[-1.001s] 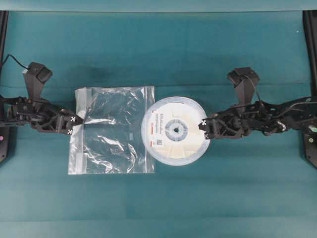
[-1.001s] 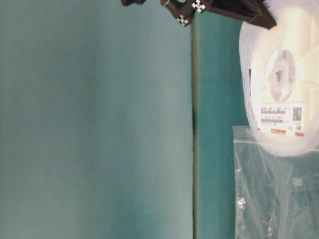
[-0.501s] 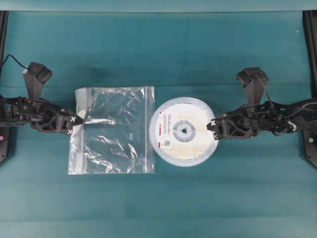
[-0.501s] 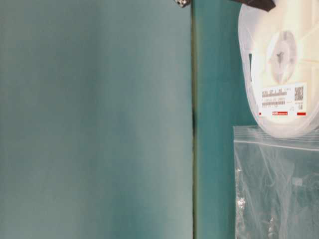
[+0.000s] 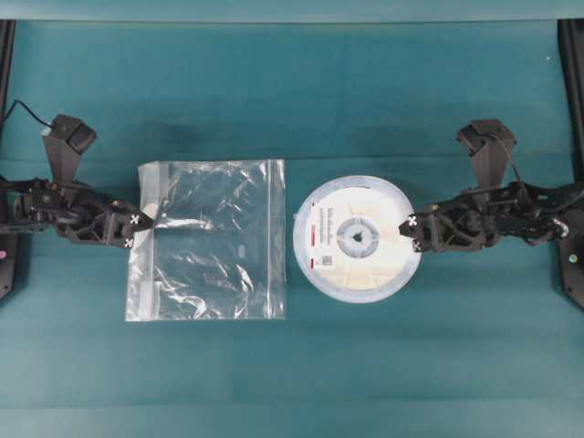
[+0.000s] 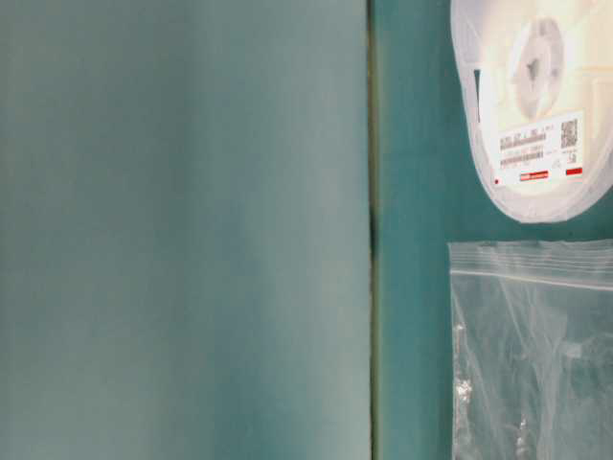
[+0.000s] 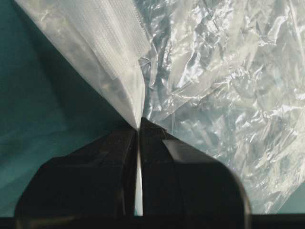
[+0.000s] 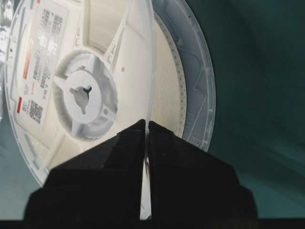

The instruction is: Take out the reel from the clear zip bag.

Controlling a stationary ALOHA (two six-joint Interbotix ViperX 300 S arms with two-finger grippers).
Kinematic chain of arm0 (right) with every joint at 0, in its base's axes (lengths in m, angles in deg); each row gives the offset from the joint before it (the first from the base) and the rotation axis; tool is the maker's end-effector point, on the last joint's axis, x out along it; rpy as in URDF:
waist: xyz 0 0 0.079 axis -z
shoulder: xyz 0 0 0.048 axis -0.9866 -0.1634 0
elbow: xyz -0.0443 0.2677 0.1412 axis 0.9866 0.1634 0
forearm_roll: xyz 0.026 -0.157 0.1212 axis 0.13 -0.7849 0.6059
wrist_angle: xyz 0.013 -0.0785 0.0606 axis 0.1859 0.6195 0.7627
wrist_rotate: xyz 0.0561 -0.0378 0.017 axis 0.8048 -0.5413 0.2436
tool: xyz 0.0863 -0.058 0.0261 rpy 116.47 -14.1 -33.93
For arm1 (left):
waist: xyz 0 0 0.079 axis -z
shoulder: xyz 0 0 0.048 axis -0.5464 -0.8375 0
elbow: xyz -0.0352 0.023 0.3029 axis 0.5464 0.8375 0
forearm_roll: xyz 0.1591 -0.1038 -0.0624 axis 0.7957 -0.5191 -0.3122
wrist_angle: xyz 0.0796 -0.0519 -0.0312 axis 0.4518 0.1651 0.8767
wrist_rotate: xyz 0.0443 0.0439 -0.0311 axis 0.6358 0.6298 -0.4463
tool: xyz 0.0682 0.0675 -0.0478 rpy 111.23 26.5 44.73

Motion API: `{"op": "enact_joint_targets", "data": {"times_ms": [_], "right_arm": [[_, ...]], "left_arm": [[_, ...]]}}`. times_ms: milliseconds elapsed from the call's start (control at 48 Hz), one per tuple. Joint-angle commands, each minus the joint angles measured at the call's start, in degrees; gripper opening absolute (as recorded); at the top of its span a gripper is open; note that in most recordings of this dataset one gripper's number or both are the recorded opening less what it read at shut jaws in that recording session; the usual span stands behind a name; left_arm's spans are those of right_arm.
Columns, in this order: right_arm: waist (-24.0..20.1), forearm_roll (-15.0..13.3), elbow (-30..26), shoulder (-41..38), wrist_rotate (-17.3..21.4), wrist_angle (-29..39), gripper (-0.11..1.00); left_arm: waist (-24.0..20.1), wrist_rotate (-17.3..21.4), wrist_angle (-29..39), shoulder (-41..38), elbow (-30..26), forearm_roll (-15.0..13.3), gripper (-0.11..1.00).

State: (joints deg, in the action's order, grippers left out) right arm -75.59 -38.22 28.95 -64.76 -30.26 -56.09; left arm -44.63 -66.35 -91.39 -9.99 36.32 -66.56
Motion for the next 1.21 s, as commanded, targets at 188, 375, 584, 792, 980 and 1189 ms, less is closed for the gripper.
{"op": "enact_joint_targets", "data": {"times_ms": [188, 375, 584, 792, 980, 1189], "right_arm": [[0.18, 0.09, 0.09, 0.70, 0.18, 1.14, 0.04], [0.18, 0.09, 0.62, 0.97, 0.18, 1.23, 0.04], [0.18, 0.09, 0.97, 1.41, 0.18, 1.49, 0.04], [0.09, 0.09, 0.62, 0.88, 0.18, 1.49, 0.04], [0.09, 0.00, -0.18, 0.44, 0.35, 1.67, 0.04], [0.09, 0.09, -0.70, 0.18, 0.44, 1.93, 0.09]], "left_arm": [[0.18, 0.09, -0.18, 0.09, -0.53, 0.09, 0.00], [0.18, 0.09, -0.18, 0.09, -0.53, 0.18, 0.00], [0.18, 0.09, -0.18, 0.09, -0.53, 0.18, 0.00], [0.18, 0.18, -0.18, 0.09, -0.88, 0.18, 0.00], [0.18, 0.18, -0.18, -0.18, -1.41, 0.18, 0.00], [0.26, 0.18, -0.18, -0.09, -1.41, 0.09, 0.00]]}}
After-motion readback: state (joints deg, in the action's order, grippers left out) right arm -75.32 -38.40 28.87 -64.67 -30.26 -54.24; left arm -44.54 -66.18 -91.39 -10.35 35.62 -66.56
